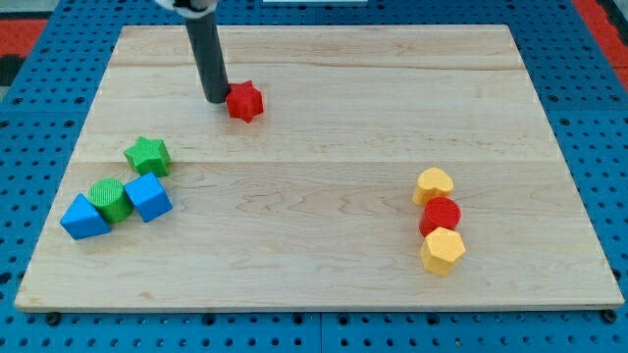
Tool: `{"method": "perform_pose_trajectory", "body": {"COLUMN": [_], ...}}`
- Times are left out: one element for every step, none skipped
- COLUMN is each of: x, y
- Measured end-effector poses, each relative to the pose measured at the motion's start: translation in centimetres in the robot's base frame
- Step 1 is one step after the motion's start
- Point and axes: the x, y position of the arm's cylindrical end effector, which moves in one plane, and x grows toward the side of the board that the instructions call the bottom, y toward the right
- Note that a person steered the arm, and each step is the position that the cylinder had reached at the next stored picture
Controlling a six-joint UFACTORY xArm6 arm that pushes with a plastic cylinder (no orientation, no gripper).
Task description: Place red star horizontally right to green star
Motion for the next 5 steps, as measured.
{"method": "perform_pose_trajectory", "body": {"x": [1.2,5.0,5.7,7.9,8.1], "y": [5.1,3.7,-1.1,4.0,11.0]}}
